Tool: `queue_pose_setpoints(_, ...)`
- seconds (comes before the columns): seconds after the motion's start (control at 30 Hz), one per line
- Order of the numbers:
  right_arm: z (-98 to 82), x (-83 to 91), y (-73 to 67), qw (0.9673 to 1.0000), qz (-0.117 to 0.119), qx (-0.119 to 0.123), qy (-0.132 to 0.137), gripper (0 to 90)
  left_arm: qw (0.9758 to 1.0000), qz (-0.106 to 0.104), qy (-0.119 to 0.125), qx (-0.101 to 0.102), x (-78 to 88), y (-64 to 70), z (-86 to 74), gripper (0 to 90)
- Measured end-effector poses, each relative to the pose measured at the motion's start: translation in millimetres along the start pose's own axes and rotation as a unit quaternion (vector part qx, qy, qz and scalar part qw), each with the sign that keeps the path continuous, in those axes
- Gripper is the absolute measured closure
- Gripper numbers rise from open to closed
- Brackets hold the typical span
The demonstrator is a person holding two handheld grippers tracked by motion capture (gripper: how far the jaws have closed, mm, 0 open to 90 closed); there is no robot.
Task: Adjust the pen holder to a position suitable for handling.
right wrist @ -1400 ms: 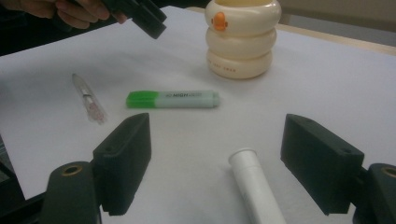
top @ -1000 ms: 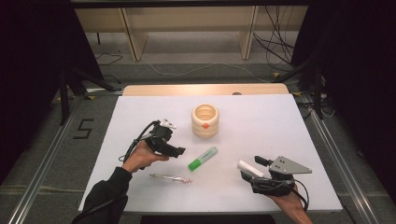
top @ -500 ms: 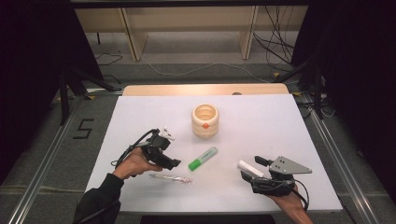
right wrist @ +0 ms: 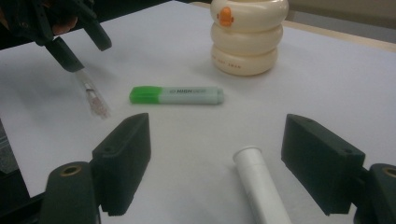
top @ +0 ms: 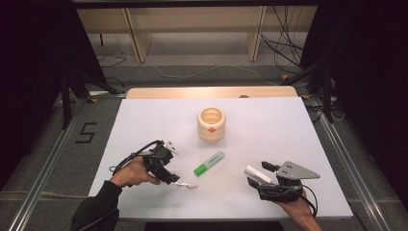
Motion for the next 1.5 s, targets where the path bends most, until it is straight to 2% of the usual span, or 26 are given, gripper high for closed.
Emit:
queue_pose_setpoints(0.1,-0.8,-0.4,-0.1,1.0000,0.001,0.001,-0.002,24.9,0.9997,0.002,-0.019,-0.016,-2.4,2.2,-4.7,27.1)
queue_pose_setpoints(0.37,-0.5,-0.2,-0.5,1.0000,0.001,0.000,-0.002,24.9,0.9989,-0.004,-0.042,-0.023,-6.2,7.6,-11.8,33.3)
queue_pose_setpoints(0.57,-1.2,-0.6,-0.7,1.0000,0.001,0.000,-0.004,24.9,0.9973,-0.011,-0.060,-0.042,-6.3,9.2,-16.3,40.2)
queue_pose_setpoints(0.83,-1.3,-1.1,-1.1,1.0000,0.002,0.000,-0.004,24.9,0.9958,-0.020,-0.070,-0.056,-10.2,11.7,-19.5,46.8)
queue_pose_setpoints(0.93,-2.0,-1.4,-1.3,1.0000,0.004,0.001,-0.006,24.9,0.9963,-0.019,-0.066,-0.052,-12.8,12.3,-20.0,50.3)
queue_pose_setpoints(0.97,-2.0,-1.4,-1.3,1.0000,0.004,0.001,-0.006,24.9,0.9956,-0.022,-0.070,-0.057,-12.5,12.2,-20.9,50.3)
queue_pose_setpoints(1.13,-2.5,-1.9,-1.8,1.0000,0.004,0.001,-0.008,24.9,0.9954,-0.029,-0.072,-0.056,-16.0,14.1,-22.5,55.1)
queue_pose_setpoints(1.2,-2.4,-2.1,-1.9,1.0000,0.005,0.002,-0.008,24.9,0.9944,-0.029,-0.079,-0.064,-16.2,12.5,-24.1,56.7)
queue_pose_setpoints(1.4,-2.7,-2.7,-2.4,0.9999,0.007,0.003,-0.008,24.9,0.9934,-0.028,-0.088,-0.069,-16.9,11.9,-26.7,59.9)
queue_pose_setpoints(1.43,-2.5,-2.5,-2.9,0.9999,0.008,0.004,-0.007,25.0,0.9916,-0.029,-0.098,-0.080,-15.5,11.0,-27.9,60.7)
queue_pose_setpoints(1.5,-2.5,-2.6,-3.2,0.9999,0.008,0.004,-0.008,24.9,0.9907,-0.027,-0.101,-0.087,-15.6,10.8,-28.3,62.5)
Point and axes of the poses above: each handheld gripper's, and its own axes: x roughly backward along the jaws, z roughly out of its top, y roughly to its right, the point moved 10 cm from there along -x, roughly forward along the jaws, and after that the axes turned 11 degrees about y, right-handed, at the moved point
